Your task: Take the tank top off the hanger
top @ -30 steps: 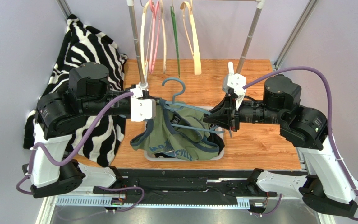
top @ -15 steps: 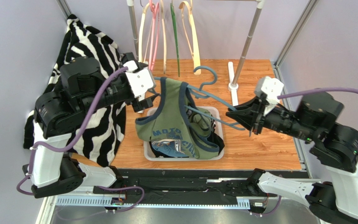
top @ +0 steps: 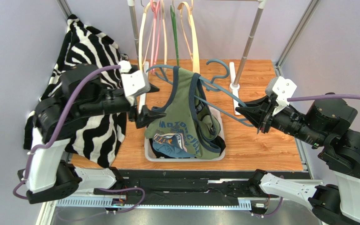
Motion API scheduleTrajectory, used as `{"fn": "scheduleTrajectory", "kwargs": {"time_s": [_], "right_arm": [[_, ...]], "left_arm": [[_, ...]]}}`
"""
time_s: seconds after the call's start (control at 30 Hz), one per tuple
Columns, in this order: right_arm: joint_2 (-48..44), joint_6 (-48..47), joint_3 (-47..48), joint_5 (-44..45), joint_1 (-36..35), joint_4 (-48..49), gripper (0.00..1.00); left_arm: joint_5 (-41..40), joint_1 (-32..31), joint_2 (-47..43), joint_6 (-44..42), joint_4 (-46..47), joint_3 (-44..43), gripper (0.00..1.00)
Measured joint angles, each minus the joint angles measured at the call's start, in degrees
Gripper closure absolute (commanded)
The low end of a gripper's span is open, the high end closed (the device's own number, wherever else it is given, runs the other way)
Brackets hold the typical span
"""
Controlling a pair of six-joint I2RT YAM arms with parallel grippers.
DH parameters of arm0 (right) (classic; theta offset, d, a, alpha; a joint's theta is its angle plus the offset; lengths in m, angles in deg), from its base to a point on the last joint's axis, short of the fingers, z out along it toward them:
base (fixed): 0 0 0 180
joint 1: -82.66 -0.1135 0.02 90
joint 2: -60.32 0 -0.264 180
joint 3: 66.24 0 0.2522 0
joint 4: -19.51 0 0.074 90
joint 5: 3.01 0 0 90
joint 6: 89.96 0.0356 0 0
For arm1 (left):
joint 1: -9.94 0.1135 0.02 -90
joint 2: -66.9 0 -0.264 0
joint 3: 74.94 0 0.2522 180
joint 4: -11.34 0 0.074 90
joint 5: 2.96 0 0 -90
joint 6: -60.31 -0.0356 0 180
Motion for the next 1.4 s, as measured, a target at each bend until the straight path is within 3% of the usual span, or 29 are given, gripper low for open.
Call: {"fn": "scheduleTrajectory", "kwargs": {"time_s": [0.17,0.53,0.77,0.87,0.97,1.0,1.1,1.17,1.4], "right_arm": [[-0.04,-0.94,-0.61,1.68,0.0,0.07,1.0],[-1.09,-2.56,-2.78,3.41,0.0,0.15,1.0],[-1.55,-2.78,-3.08,3.54,-0.02,0.22,1.0],[-1.55,-2.78,-3.13,3.52,-0.04,0.22,1.0],[-1.55,-2.78,-3.19,3.52,-0.07,0.24,1.0],[-1.57,-2.78,-3.32,3.52,-0.04,0.26,1.0],[-1.68,-2.78,-3.85,3.43,-0.07,0.22,1.0],[-1.73,-2.78,-4.13,3.3,-0.07,0.26,1.0],[-2.6,-2.78,-5.05,3.28,-0.07,0.42,1.0]], "left_arm": [[3.61,0.0,4.55,4.92,1.53,0.13,0.16],[-6.1,0.07,9.64,11.82,5.77,-4.26,0.21],[-2.93,0.22,11.78,13.33,6.8,-4.39,0.26],[-1.11,0.22,13.94,13.99,6.78,-4.39,0.33],[-0.04,0.22,15.67,14.73,6.75,-4.39,0.54],[0.26,0.24,16.04,14.64,6.78,-4.39,0.71],[0.85,0.33,16.22,14.91,6.8,-4.44,0.93],[1.09,0.31,16.15,15.02,6.8,-4.63,1.0],[1.07,0.31,14.8,13.92,6.47,-4.85,1.0]]}}
